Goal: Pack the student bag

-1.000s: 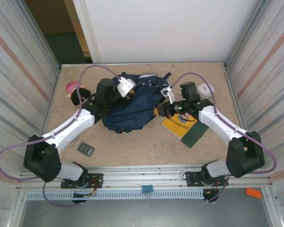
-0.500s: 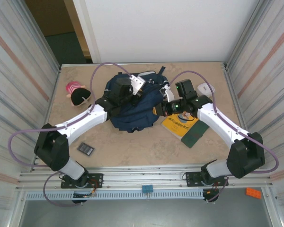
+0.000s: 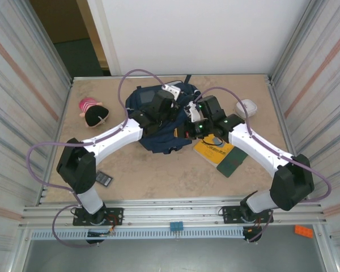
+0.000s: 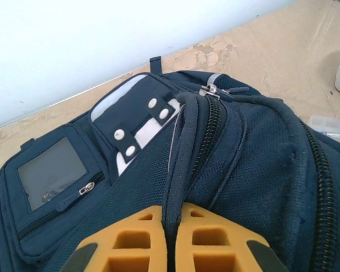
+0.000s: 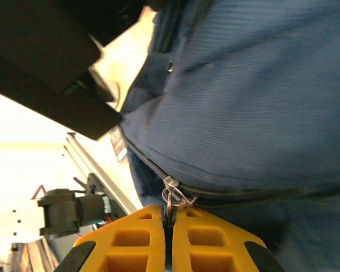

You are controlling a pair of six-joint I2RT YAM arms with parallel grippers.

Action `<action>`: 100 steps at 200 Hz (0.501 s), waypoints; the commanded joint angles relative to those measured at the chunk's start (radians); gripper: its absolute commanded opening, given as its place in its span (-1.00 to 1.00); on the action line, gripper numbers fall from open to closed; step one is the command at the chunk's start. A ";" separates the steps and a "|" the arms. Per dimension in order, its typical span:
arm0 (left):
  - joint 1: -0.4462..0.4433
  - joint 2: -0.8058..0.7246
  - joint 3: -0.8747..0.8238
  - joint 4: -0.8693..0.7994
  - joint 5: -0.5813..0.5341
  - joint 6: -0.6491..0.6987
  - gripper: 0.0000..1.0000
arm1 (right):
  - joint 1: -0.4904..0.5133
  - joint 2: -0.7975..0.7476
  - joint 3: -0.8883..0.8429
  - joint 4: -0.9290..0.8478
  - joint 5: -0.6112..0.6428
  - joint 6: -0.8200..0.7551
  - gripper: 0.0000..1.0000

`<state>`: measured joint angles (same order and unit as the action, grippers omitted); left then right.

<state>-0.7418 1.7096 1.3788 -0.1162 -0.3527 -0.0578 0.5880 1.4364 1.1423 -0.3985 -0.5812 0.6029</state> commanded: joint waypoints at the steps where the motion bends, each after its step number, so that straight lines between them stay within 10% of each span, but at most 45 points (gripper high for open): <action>1: 0.010 -0.014 0.023 0.084 -0.035 -0.014 -1.00 | 0.018 -0.004 -0.040 0.141 -0.090 0.132 -0.86; 58: 0.147 -0.168 -0.203 0.338 0.535 0.103 -1.00 | -0.149 -0.130 -0.166 0.195 -0.101 0.206 0.17; 100: 0.221 -0.199 -0.224 0.338 0.824 0.216 -1.00 | -0.197 -0.133 -0.253 0.362 -0.066 0.410 0.32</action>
<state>-0.5438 1.5875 1.1362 0.1074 0.2348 0.0719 0.3775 1.3048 0.9348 -0.1799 -0.6556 0.8570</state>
